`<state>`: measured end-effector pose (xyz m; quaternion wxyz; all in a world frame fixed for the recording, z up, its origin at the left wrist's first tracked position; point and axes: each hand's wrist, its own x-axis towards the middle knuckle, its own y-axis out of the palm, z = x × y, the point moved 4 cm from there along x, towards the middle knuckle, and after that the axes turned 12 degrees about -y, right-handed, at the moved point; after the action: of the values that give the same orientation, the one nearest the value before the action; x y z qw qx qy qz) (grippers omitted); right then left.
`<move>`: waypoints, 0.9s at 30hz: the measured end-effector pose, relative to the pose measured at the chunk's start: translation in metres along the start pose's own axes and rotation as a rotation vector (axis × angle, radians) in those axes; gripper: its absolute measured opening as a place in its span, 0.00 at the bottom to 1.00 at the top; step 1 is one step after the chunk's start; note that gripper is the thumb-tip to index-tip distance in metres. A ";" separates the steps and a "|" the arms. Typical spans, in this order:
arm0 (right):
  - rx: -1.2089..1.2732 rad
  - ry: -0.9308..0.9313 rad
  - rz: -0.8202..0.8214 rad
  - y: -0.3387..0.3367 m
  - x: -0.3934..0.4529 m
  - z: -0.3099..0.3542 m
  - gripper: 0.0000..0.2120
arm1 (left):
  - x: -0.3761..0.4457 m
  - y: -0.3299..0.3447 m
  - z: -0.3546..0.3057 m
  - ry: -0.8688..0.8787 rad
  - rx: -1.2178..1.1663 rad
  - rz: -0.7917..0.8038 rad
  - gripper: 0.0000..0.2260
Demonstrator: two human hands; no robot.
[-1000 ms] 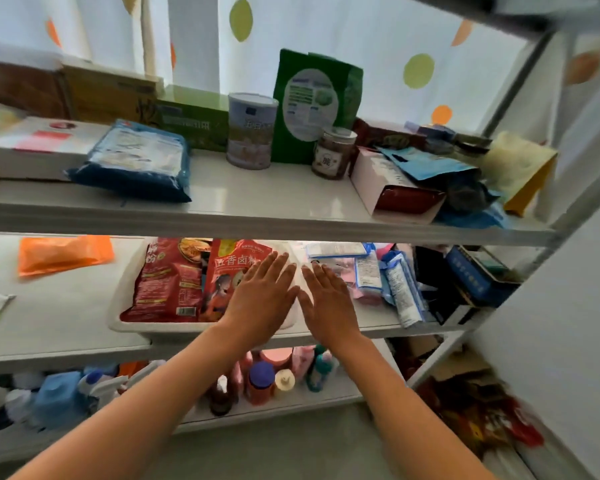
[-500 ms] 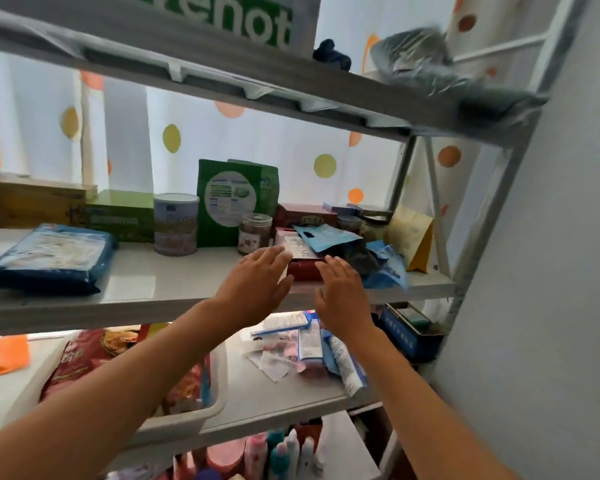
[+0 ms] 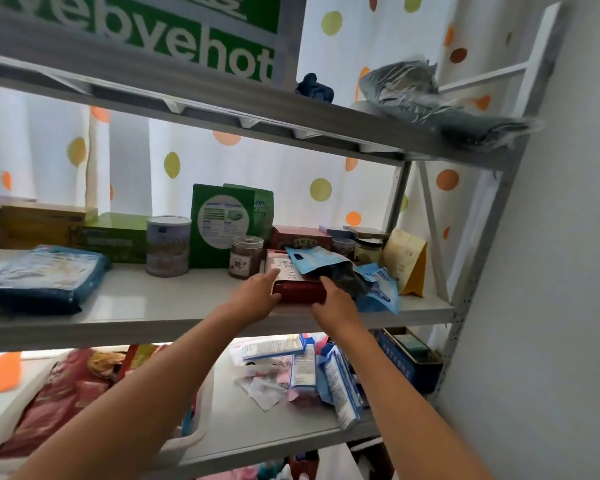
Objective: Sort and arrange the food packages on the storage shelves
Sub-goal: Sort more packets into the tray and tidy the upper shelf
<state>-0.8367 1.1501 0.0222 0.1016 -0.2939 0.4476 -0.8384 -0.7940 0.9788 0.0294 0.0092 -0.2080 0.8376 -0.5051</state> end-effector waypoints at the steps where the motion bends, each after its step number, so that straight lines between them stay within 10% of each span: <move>1: 0.047 0.013 0.004 0.001 0.000 -0.003 0.31 | 0.002 0.002 -0.001 -0.020 -0.012 -0.001 0.28; 18: 0.299 0.024 -0.014 -0.003 0.000 -0.022 0.40 | -0.017 0.004 0.005 -0.115 -0.189 -0.318 0.17; 27: 0.596 0.027 -0.053 0.006 -0.011 -0.002 0.22 | -0.062 -0.011 0.026 -0.137 -0.194 -0.439 0.20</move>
<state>-0.8295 1.1520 0.0120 0.1556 -0.2517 0.1752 -0.9390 -0.7273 0.9747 0.0138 -0.0641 -0.4186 0.8144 -0.3968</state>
